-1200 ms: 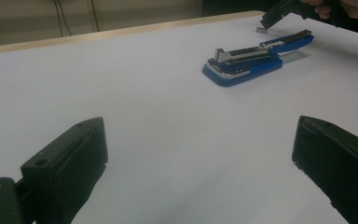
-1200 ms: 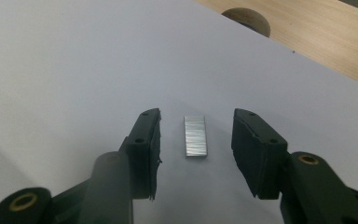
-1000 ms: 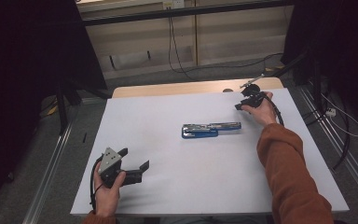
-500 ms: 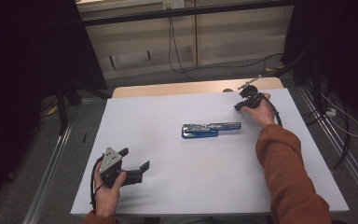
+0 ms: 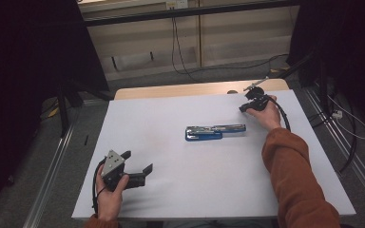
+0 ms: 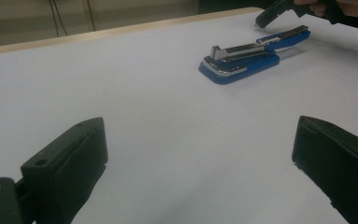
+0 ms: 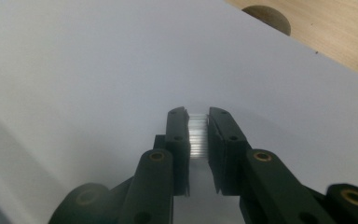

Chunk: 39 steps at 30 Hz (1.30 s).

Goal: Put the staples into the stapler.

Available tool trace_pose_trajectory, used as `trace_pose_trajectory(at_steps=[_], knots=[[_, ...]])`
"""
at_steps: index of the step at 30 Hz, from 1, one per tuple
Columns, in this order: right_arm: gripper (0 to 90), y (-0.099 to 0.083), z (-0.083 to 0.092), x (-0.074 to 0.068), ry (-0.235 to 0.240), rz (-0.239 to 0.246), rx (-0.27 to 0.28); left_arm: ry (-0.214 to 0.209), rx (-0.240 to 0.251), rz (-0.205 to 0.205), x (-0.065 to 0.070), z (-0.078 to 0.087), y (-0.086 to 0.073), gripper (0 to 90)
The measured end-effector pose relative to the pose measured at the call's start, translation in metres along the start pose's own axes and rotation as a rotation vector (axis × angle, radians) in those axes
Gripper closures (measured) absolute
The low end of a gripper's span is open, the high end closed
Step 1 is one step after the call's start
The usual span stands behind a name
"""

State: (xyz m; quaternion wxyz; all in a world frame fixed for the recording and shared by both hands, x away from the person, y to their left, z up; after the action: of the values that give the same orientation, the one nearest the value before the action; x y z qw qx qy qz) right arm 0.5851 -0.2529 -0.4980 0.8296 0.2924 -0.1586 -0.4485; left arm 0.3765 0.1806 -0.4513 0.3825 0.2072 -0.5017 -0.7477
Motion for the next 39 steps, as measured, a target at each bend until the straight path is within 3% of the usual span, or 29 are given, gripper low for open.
trace_pose_trajectory(at_steps=[3, 8, 16, 25, 35, 39], knots=[[79.1, 0.001, 0.006, -0.001, -0.011, 0.003, 0.02, 0.002, -0.002, -0.002, 0.0, 0.0, 0.0, 3.5], [79.2, 0.003, 0.011, -0.008, 0.019, 0.017, 0.042, 0.004, 0.017, -0.008, 0.0, 0.001, 0.002, 3.5], [79.2, 0.004, 0.017, -0.02, 0.056, 0.029, 0.077, 0.002, 0.008, 0.009, 0.0, 0.0, 0.0, 3.5], [79.2, 0.003, 0.02, -0.031, 0.066, 0.05, 0.107, 0.009, 0.0, -0.003, -0.001, 0.0, 0.0, 3.5], [79.2, 0.01, 0.032, -0.049, 0.137, 0.055, 0.169, 0.001, 0.014, 0.008, 0.0, 0.0, 0.001, 3.5], [79.2, 0.016, 0.036, -0.06, 0.157, 0.087, 0.186, 0.004, 0.01, 0.005, -0.001, 0.0, 0.0, 3.5]])
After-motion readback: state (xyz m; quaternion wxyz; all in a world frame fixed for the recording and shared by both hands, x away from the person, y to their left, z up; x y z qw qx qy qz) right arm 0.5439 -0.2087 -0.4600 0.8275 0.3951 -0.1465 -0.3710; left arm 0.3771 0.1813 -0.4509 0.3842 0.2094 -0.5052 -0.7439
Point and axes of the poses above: each handheld gripper's, and its own axes: z roughly backward along the jaws, y roughly out of its top, x roughly to its right, the point moved 7 cm from there along -z, roughly forward along the jaws, and after that the axes turned 2 degrees about z, right-handed, at the moved point
